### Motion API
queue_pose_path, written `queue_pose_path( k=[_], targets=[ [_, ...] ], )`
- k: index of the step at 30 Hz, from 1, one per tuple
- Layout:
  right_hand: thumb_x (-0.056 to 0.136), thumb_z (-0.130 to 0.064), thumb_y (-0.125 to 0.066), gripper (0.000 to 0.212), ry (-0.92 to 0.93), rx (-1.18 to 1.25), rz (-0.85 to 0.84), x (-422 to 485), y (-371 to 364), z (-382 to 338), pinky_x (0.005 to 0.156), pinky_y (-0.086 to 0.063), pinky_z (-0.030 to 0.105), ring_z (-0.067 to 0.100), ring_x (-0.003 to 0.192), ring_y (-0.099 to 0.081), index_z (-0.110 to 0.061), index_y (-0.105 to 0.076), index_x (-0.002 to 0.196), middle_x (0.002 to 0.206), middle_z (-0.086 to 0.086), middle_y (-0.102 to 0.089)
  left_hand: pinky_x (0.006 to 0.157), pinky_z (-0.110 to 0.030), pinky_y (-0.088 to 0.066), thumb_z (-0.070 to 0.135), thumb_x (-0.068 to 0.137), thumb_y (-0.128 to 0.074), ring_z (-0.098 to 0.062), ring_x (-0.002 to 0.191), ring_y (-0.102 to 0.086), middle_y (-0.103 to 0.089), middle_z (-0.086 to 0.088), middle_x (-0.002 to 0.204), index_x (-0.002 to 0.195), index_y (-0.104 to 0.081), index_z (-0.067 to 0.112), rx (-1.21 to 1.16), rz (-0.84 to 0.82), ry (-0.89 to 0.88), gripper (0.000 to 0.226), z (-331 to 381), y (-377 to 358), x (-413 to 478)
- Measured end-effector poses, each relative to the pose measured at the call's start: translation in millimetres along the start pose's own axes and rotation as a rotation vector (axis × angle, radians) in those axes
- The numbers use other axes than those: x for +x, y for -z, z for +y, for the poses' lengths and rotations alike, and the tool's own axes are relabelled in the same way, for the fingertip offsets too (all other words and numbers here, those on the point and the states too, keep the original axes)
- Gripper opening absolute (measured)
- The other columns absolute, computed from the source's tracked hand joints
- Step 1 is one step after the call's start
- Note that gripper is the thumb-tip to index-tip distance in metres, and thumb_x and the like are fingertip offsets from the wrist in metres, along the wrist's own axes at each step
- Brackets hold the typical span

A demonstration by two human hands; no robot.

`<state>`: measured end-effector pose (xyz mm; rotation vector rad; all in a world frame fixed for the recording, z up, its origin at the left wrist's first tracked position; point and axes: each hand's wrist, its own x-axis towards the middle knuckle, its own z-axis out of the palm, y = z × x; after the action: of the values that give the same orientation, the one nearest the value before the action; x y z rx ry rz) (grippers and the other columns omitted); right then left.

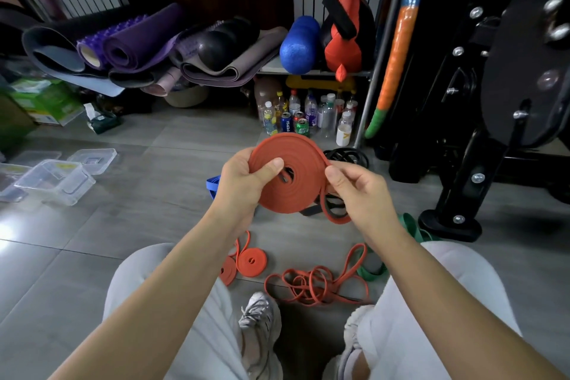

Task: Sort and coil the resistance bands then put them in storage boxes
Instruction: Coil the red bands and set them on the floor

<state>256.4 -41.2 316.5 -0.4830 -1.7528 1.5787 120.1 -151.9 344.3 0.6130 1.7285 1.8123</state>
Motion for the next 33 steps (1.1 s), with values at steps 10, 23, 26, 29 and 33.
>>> queue_pose_path(
  k=[10,23,26,29,33],
  targets=[
    [0.091,-0.011,-0.058,0.023,-0.017,-0.235,-0.023,59,-28,25,0.073,-0.042,0.014,0.003,0.077,-0.057,0.004,-0.071,0.079,0.081,0.008,-0.066,0.081,-0.043,-0.055,0.007,0.084,-0.066,-0.028,0.091,-0.068,-0.071,-0.014,0.099,0.106,-0.062,0.008,-0.018,0.092,-0.037,0.023,-1,30,44],
    [0.084,-0.001,-0.065,0.012,-0.423,-0.076,-0.166,151,-43,110,0.062,-0.053,0.014,0.006,0.066,-0.069,-0.012,-0.065,0.085,0.070,-0.003,-0.072,0.073,-0.035,-0.056,0.004,0.084,-0.064,-0.023,0.081,-0.068,-0.071,-0.011,0.094,0.109,-0.061,0.001,-0.207,0.158,0.165,0.025,-91,45,146],
    [0.084,0.002,-0.064,0.012,-0.512,-0.075,-0.197,166,-47,150,0.059,-0.051,0.013,0.003,0.062,-0.068,-0.010,-0.064,0.085,0.068,-0.005,-0.071,0.073,-0.036,-0.056,0.006,0.083,-0.065,-0.021,0.080,-0.068,-0.070,-0.012,0.095,0.110,-0.060,0.002,-0.215,0.187,0.246,0.028,-133,49,170],
    [0.087,0.004,-0.059,0.017,-0.588,-0.092,-0.261,177,-51,199,0.062,-0.052,0.011,0.000,0.062,-0.066,-0.011,-0.064,0.085,0.074,-0.004,-0.069,0.080,-0.044,-0.054,0.009,0.083,-0.067,-0.026,0.082,-0.067,-0.069,-0.016,0.097,0.101,-0.061,0.005,-0.215,0.229,0.350,0.019,-181,51,190],
    [0.090,0.002,-0.057,0.018,-0.725,-0.190,-0.317,176,-60,280,0.067,-0.050,0.009,-0.002,0.062,-0.063,-0.014,-0.064,0.085,0.080,-0.002,-0.068,0.081,-0.043,-0.052,0.031,0.086,-0.066,-0.022,0.085,-0.063,-0.066,-0.013,0.099,0.107,-0.058,0.004,-0.195,0.339,0.493,0.035,-251,54,207]
  ],
)
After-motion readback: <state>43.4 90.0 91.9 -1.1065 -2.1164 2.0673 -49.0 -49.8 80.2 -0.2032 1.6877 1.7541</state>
